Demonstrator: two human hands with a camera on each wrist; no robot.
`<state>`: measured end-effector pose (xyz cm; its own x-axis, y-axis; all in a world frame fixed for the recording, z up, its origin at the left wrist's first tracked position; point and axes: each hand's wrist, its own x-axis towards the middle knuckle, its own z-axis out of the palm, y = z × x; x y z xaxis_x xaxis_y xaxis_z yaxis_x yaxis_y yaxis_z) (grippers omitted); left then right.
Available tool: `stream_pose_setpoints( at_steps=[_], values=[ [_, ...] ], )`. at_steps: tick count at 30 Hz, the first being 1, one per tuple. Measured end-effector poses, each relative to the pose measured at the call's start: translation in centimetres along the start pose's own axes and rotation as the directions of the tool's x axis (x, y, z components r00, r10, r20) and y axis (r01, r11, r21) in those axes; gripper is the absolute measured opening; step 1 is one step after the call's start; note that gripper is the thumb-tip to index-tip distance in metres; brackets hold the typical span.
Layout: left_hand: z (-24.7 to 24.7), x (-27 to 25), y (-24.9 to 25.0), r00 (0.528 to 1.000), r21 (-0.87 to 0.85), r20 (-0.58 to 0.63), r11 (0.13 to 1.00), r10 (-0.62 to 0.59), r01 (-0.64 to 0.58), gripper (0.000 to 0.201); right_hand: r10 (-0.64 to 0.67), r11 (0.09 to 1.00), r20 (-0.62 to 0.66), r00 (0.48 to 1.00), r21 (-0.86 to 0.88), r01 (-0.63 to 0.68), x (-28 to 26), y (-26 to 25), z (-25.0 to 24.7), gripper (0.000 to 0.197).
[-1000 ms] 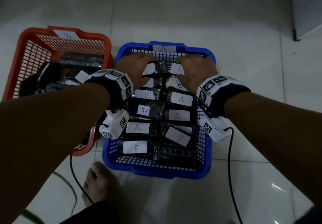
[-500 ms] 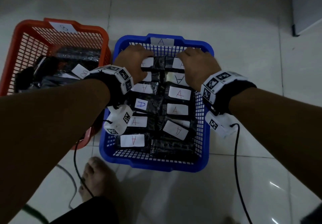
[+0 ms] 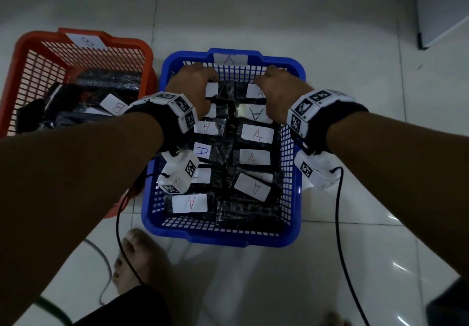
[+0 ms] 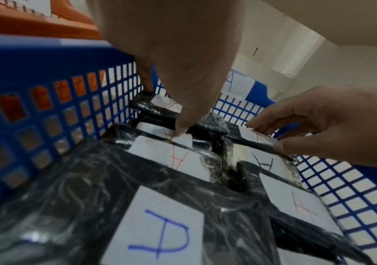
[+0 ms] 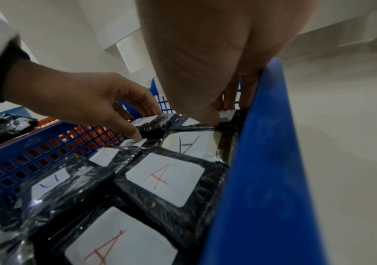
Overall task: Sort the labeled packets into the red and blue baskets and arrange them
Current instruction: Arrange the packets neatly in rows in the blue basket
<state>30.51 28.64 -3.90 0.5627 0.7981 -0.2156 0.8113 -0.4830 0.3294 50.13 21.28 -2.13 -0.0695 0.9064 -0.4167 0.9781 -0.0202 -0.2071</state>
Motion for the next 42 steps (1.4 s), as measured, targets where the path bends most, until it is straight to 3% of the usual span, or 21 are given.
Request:
stream_pose_setpoints(
  at_steps=[4,7,11,14,17,19,27,30,32,35,39,42],
  values=[
    [-0.2,0.2,0.3,1.0,0.001,0.014,1.0,-0.019,0.019,0.05,-0.004,1.0,0.031,1.0,0.005,0.004,0.1,0.0,-0.2,0.057],
    [-0.3,-0.4,0.8,1.0,0.001,0.019,1.0,-0.021,0.021,0.055,-0.011,0.999,-0.025,1.0,0.03,0.012,-0.6,-0.2,-0.1,0.057],
    [-0.9,-2.7,1.4,1.0,-0.017,-0.018,1.0,0.012,-0.012,0.047,-0.054,0.994,-0.121,0.991,0.085,0.065,-2.5,-1.2,0.1,0.037],
    [-1.2,-4.3,1.6,0.992,0.011,0.109,0.998,0.058,-0.059,0.044,-0.1,0.994,-0.068,0.993,0.042,0.103,-4.1,-2.1,0.5,0.033],
    [-0.9,-5.3,1.6,0.979,0.059,0.203,0.998,-0.007,-0.005,0.046,-0.132,0.991,0.047,0.99,-0.018,0.133,-4.9,-2.3,1.6,0.047],
    [-0.3,-5.8,1.5,0.974,0.075,0.223,0.997,-0.031,0.014,0.045,-0.137,0.99,0.05,0.989,-0.023,0.138,-5.2,-2.1,2.4,0.051],
    [-0.2,-6.8,1.8,0.986,0.015,0.167,1.0,-0.027,0.025,0.045,-0.153,0.986,-0.001,0.988,0.063,0.153,-5.3,-1.9,3.4,0.056],
    [-0.6,-8.3,2.1,0.992,-0.016,0.124,1.0,0.006,-0.004,0.032,-0.181,0.981,-0.051,0.982,0.058,0.184,-6.0,-2.4,3.3,0.05],
    [-1.1,-9.6,2.5,0.985,-0.034,0.171,0.999,0.021,-0.015,0.022,-0.2,0.974,-0.081,0.976,0.09,0.207,-6.9,-2.9,2.9,0.037],
    [-1.4,-12.0,2.8,0.956,0.001,0.294,1.0,0.001,-0.001,0.023,-0.216,0.97,0.021,0.976,0.122,0.212,-8.3,-4.0,2.2,0.026],
    [-1.2,-14.2,2.6,0.918,0.057,0.39,0.997,-0.072,0.054,0.036,-0.207,0.975,0.15,0.967,-0.046,0.216,-10.1,-5.5,2.8,0.046],
    [-1.2,-14.2,2.7,0.898,0.075,0.427,0.994,-0.104,0.079,0.042,-0.208,0.975,0.155,0.966,-0.051,0.218,-11.0,-5.6,4.0,0.047]
  ],
)
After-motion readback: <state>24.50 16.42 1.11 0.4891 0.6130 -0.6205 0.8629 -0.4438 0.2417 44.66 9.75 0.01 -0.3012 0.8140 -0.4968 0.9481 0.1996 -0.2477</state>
